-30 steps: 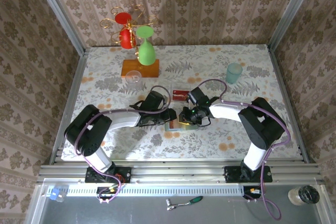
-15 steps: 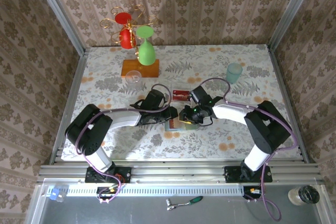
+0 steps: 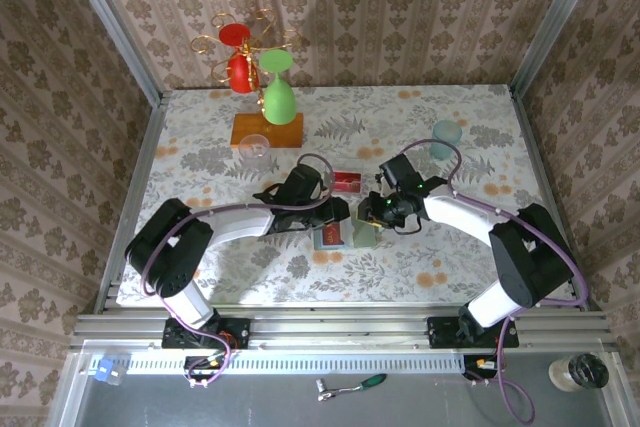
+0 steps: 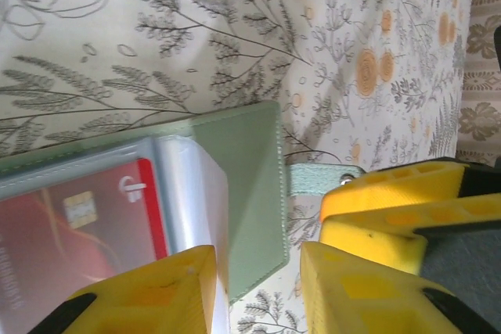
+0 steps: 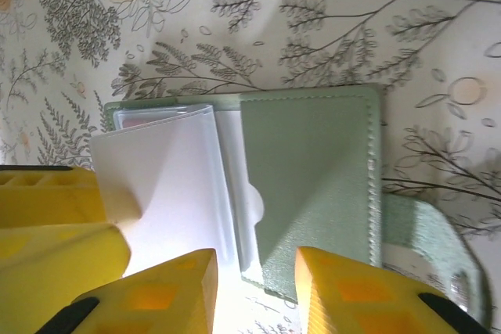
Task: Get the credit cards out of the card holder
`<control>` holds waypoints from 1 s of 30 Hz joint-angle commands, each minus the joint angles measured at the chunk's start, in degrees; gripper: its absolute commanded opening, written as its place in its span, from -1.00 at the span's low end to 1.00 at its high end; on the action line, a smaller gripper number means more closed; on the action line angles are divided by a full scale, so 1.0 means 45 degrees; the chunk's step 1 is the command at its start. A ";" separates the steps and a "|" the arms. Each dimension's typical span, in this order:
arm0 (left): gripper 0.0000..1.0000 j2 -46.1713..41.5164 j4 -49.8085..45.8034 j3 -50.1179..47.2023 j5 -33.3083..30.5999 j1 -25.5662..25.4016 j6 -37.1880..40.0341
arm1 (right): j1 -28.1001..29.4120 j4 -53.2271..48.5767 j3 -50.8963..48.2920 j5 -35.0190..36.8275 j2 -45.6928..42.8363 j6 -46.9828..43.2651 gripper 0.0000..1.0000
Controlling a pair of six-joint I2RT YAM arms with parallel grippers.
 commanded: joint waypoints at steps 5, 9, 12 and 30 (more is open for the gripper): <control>-0.37 0.1114 -0.0193 0.0975 0.0307 -0.0415 0.0005 | -0.0393 -0.0967 0.0198 0.0451 -0.0806 -0.0582 -0.32; -0.40 0.1623 -0.0146 0.1344 0.0395 -0.0589 -0.0005 | -0.0580 -0.1139 0.0185 0.0499 -0.1060 -0.0696 -0.31; -0.40 0.1922 -0.0037 0.1568 0.0492 -0.0708 -0.0034 | -0.0647 -0.1170 0.0164 0.0486 -0.1167 -0.0702 -0.30; -0.10 0.2538 -0.0324 0.1647 0.0804 -0.1036 -0.0117 | -0.0649 -0.0841 0.0140 0.0201 -0.1079 -0.0531 -0.26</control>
